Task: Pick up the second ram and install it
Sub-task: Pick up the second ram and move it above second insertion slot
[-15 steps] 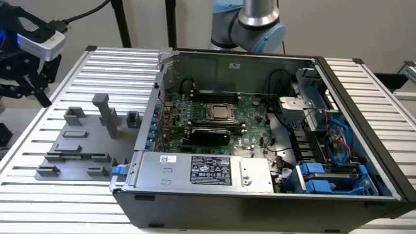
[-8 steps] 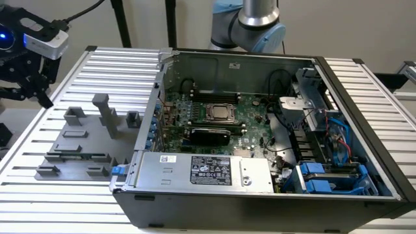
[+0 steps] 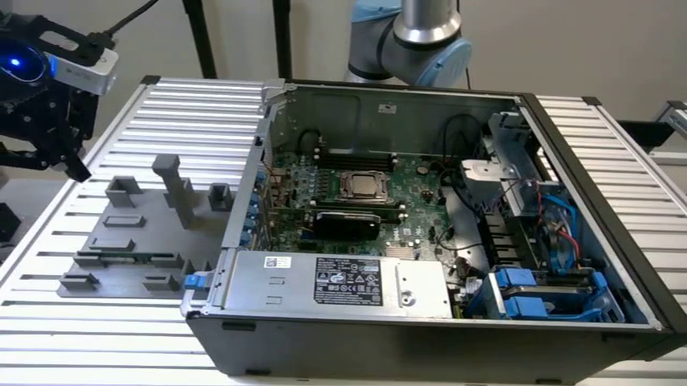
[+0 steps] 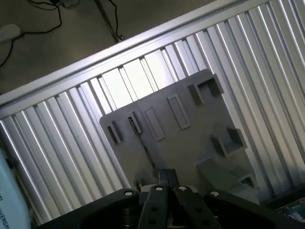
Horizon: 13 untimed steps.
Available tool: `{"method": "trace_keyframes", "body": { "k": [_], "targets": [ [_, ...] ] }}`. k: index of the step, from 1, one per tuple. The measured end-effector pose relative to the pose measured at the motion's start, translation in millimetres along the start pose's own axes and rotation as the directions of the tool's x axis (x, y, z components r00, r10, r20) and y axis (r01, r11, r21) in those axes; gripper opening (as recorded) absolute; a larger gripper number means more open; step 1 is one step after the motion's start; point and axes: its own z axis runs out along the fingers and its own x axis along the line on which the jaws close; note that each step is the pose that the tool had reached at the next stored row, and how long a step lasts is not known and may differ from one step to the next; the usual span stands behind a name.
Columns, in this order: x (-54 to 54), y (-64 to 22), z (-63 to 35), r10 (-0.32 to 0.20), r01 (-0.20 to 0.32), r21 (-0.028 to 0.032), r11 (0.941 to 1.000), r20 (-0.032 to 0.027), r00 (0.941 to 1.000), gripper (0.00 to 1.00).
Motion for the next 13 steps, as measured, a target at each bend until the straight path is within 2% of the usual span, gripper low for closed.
{"method": "trace_keyframes", "body": {
  "k": [3, 7, 10, 13],
  "targets": [
    [0.1, 0.0, 1.8, -0.055, 0.055, 0.0001, 0.9985, -0.0004, 0.9985, 0.0],
    [0.2, -0.1, 4.2, -0.127, 0.127, 0.0, 0.9919, -0.001, 0.9919, 0.0],
    [0.3, -0.1, 6.1, -0.182, 0.182, -0.0008, 0.9833, -0.0018, 0.9832, 0.0],
    [0.4, -0.1, 8.2, -0.235, 0.235, -0.0012, 0.9721, -0.0026, 0.9721, 0.0]
  ]
}}
